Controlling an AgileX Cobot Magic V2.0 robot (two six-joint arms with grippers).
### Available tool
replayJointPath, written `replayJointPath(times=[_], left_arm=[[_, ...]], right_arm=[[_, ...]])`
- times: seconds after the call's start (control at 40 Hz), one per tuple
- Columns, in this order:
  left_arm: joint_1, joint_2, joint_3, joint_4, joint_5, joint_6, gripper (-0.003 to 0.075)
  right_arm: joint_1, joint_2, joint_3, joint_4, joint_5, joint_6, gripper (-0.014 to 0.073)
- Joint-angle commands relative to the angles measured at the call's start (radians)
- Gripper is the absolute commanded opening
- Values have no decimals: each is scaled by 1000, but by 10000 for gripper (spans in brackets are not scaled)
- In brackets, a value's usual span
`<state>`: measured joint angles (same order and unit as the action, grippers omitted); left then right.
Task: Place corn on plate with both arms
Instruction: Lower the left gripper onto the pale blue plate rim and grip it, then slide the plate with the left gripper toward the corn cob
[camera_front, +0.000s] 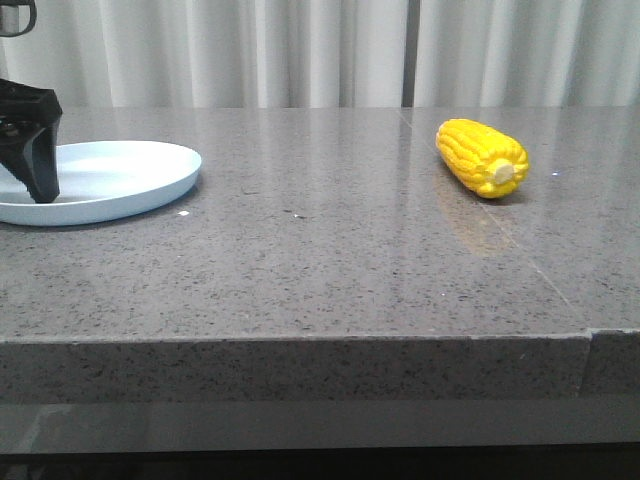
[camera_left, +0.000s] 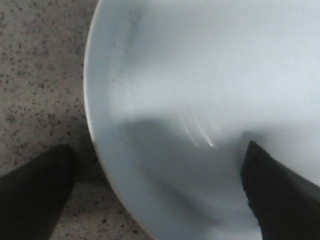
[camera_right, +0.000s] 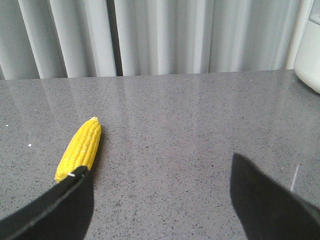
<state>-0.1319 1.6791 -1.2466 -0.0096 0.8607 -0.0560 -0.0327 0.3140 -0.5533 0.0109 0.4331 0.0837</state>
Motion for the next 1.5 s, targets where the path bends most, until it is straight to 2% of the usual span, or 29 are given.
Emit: replayJointPath(times=[0.0, 0.1, 0.33, 0.45, 0.72, 0.9, 1.27, 1.48], left_arm=[[-2, -39, -33, -13, -24, -12, 617], [-2, -39, -33, -13, -24, -10, 512], [-2, -39, -33, -13, -39, -10, 113], [-2, -39, -33, -13, -55, -10, -17], [-4, -73, -69, -71, -109, -10, -20], [-10, -95, -177, -230, -66, 56, -20], [-185, 29, -340, -317, -54, 75, -20], [-205, 118, -352, -344, -72, 70, -20]], right_arm=[[-2, 19, -32, -11, -77, -9, 591], [-2, 19, -32, -11, -77, -9, 591], [-2, 19, -32, -11, -77, -9, 591], [-2, 19, -32, -11, -77, -9, 591], [-2, 19, -32, -11, -77, -9, 591], [-2, 19, -32, -11, -76, -9, 591], [-2, 19, -32, -11, -77, -9, 591], [-2, 19, -32, -11, -77, -9, 591]])
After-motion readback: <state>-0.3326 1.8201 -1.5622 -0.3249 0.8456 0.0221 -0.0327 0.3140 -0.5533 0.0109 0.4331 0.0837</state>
